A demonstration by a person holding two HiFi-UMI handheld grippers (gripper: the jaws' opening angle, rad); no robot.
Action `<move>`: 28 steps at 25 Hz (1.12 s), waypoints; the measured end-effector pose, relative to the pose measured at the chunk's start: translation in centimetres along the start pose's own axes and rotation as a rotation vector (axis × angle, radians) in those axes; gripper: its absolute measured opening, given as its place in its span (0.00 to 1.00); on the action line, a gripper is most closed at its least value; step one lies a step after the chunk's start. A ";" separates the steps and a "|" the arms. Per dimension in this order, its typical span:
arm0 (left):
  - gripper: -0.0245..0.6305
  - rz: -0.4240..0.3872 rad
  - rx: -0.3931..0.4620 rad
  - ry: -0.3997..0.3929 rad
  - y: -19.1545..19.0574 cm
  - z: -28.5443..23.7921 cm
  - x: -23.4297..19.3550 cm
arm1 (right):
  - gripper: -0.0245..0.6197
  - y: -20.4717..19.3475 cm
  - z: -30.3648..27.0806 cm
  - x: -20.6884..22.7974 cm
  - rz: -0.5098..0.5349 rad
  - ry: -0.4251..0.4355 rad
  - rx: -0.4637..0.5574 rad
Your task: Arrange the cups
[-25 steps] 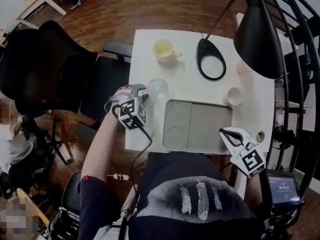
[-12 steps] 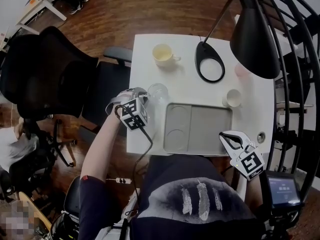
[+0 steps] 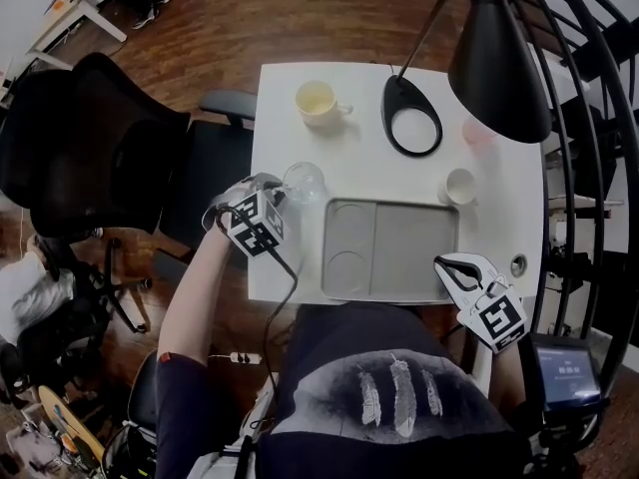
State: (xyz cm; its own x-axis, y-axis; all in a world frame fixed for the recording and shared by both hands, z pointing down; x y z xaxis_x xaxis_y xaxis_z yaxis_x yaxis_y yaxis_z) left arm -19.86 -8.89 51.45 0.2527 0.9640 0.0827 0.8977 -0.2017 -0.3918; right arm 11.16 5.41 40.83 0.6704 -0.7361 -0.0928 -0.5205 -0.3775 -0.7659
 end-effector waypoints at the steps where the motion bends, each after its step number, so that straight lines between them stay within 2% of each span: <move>1: 0.12 0.009 0.006 0.000 -0.1 0.1 0.0 | 0.05 -0.1 0.1 0.0 0.000 -0.001 0.001; 6: 0.12 0.073 0.062 0.011 0.4 2.2 -0.3 | 0.05 -0.3 0.2 0.2 -0.006 -0.007 0.018; 16: 0.12 0.078 0.087 0.043 3.2 7.1 -1.3 | 0.05 -0.3 0.7 1.0 -0.021 -0.016 0.063; 28: 0.12 -0.005 0.113 -0.036 7.6 9.6 1.9 | 0.05 -1.2 1.7 1.8 -0.034 -0.032 0.083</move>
State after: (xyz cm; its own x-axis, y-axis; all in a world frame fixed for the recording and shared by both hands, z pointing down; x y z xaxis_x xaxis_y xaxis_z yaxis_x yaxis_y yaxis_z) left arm -16.03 -6.89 39.80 0.2338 0.9709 0.0526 0.8518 -0.1784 -0.4926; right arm 13.87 5.54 40.49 0.7044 -0.7047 -0.0850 -0.4523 -0.3533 -0.8189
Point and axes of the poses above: the fingertips, and each gripper's own axes: z backward along the fingers, x to its right, y out of its top, the point moved 5 cm from there along z, backward along the fingers, and after that the axes turned 10 degrees about -y, right-handed, at the moved point
